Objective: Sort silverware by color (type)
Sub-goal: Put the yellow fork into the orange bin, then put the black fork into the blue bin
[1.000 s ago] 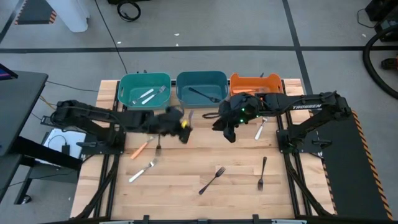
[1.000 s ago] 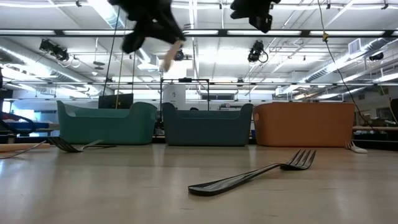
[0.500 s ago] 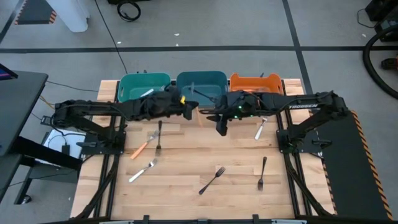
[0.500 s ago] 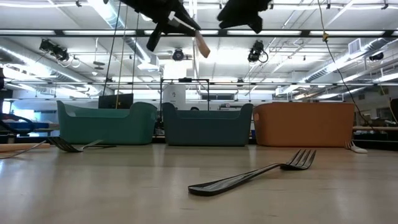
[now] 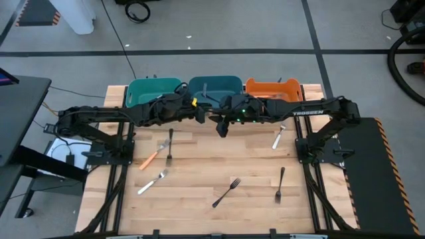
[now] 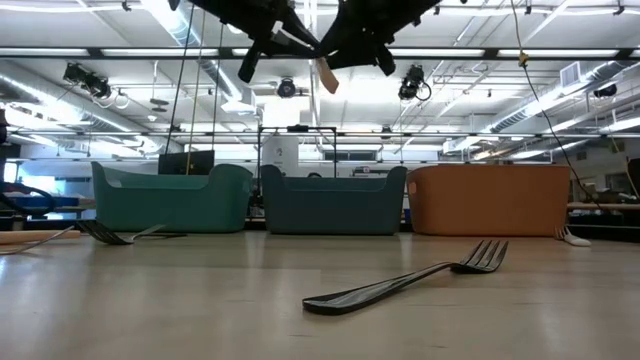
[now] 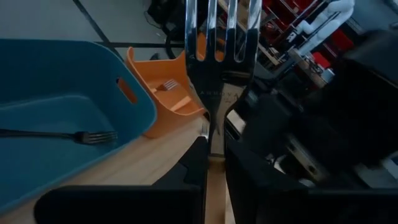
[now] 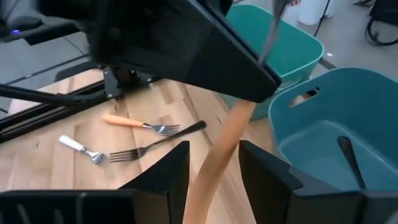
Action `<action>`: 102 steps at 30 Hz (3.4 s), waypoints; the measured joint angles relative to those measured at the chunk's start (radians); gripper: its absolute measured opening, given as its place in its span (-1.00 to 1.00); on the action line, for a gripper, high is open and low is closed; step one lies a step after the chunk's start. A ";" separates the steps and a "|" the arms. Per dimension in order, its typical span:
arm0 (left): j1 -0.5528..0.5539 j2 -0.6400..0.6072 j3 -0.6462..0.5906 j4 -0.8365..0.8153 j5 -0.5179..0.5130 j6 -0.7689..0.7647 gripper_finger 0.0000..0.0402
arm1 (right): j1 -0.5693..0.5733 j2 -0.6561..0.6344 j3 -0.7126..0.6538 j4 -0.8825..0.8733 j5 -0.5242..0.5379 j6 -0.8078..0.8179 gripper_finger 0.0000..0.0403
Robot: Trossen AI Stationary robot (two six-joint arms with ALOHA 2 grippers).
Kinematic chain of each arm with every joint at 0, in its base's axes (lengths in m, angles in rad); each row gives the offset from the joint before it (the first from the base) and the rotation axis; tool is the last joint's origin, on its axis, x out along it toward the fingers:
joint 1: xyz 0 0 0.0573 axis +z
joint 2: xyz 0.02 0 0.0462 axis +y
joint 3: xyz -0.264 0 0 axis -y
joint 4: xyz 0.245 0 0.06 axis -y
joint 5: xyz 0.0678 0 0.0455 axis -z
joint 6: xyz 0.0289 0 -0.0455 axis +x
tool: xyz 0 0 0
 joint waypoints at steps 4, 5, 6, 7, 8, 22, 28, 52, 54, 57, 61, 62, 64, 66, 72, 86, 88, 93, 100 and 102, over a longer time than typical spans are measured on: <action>-0.001 0.000 0.000 -0.002 0.000 0.007 -0.79 | -0.004 0.023 -0.001 0.027 0.014 -0.004 -0.28; 0.000 0.000 0.000 -0.002 0.000 0.007 -0.79 | -0.005 0.028 0.000 0.049 0.016 -0.007 -0.28; 0.000 0.000 0.000 -0.002 0.000 0.007 -0.79 | -0.006 0.029 0.000 0.048 0.016 -0.007 -0.28; 0.000 0.000 0.000 -0.004 -0.001 0.007 -0.79 | -0.009 0.029 0.000 0.046 0.016 -0.007 -0.29; 0.000 0.000 0.000 -0.009 -0.001 0.007 -0.79 | -0.010 0.029 0.000 0.052 0.016 -0.008 -0.30; 0.016 0.000 0.002 0.002 0.005 0.004 -0.64 | -0.052 -0.032 0.000 -0.045 0.012 -0.084 -0.80; 0.018 -0.010 0.002 0.059 0.008 0.004 -0.63 | -0.115 -0.127 0.000 -0.184 0.023 -0.147 -0.80; 0.022 -0.016 0.001 0.007 0.014 0.239 -0.62 | -0.679 -0.285 -0.188 -0.698 0.100 -0.654 -0.79; 0.025 -0.016 0.001 0.006 0.014 0.239 -0.62 | -0.693 -0.285 -0.214 -0.675 0.076 -0.685 -0.79; 0.032 -0.016 0.001 -0.018 0.013 0.231 -0.62 | -0.710 -0.285 -0.256 -0.653 0.062 -0.736 -0.77; 0.041 -0.016 0.001 -0.087 0.013 0.211 -0.62 | -0.726 -0.283 -0.311 -0.616 0.071 -0.775 -0.69; 0.045 -0.016 0.001 -0.105 0.014 0.202 -0.62 | -0.728 -0.282 -0.323 -0.610 0.073 -0.776 -0.66; 0.049 -0.016 0.001 -0.141 0.014 0.182 -0.62 | -0.729 -0.282 -0.336 -0.583 0.095 -0.774 -0.61; 0.050 -0.016 0.001 -0.164 0.012 0.173 -0.62 | -0.729 -0.282 -0.342 -0.562 0.132 -0.772 -0.56; 0.050 -0.016 0.001 -0.194 0.010 0.182 -0.62 | -0.729 -0.282 -0.343 -0.492 0.203 -0.771 -0.47; 0.049 -0.011 0.001 -0.209 -0.047 0.205 -0.62 | -0.707 -0.282 -0.248 -0.488 0.377 -0.770 -0.44; 0.050 -0.011 0.001 -0.209 -0.064 0.181 -0.62 | -0.695 -0.283 -0.217 -0.488 0.387 -0.770 -0.44; 0.050 -0.011 0.001 -0.209 -0.066 0.171 -0.62 | -0.663 -0.283 -0.156 -0.489 0.387 -0.770 -0.44; 0.048 -0.010 0.001 -0.210 -0.023 0.152 -0.62 | -0.642 -0.283 -0.130 -0.488 0.386 -0.762 -0.44; 0.041 0.002 0.001 -0.213 -0.026 0.145 -0.62 | -0.642 -0.283 -0.130 -0.489 0.386 -0.746 -0.44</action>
